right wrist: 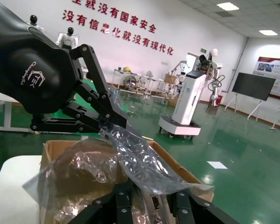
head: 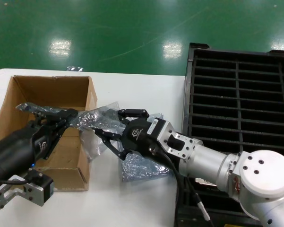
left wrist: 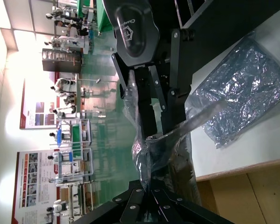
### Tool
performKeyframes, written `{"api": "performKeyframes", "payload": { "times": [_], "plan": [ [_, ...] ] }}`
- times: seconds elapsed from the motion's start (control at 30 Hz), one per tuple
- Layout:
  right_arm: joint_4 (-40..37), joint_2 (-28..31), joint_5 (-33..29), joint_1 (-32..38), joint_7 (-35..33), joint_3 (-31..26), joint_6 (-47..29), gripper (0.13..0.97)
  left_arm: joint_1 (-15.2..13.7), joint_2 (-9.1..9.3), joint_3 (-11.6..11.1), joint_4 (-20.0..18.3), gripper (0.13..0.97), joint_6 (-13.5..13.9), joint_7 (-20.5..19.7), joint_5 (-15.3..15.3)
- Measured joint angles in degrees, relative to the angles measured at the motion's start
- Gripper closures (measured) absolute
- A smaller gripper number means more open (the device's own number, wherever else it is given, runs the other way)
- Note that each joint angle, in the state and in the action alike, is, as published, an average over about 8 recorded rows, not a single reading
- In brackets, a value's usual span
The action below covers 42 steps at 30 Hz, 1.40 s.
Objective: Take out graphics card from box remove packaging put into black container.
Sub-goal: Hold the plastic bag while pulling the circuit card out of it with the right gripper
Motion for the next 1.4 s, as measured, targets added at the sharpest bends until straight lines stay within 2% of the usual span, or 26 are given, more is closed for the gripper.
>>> {"api": "performKeyframes", "payload": {
  "times": [0.37, 0.7, 1.07, 1.4],
  "plan": [
    [-0.3, -0.7, -0.4, 0.2, 0.8, 0.0, 0.4, 0.862, 0.0, 0.0, 0.0, 0.0, 0.958, 0.0, 0.0, 0.0],
    [4.5, 2.0, -0.5, -1.4, 2.7, 0.2, -0.4, 0.911, 0.0, 0.0, 0.0, 0.0, 0.958, 0.0, 0.0, 0.0],
    [9.5, 5.5, 0.8, -3.8, 2.8, 1.1, -2.1, 0.911, 0.0, 0.0, 0.0, 0.0, 0.958, 0.0, 0.0, 0.0],
    [11.0, 5.6, 0.8, -4.7, 1.5, 0.5, -2.5, 0.911, 0.0, 0.0, 0.0, 0.0, 0.958, 0.0, 0.0, 0.0]
  ]
}}
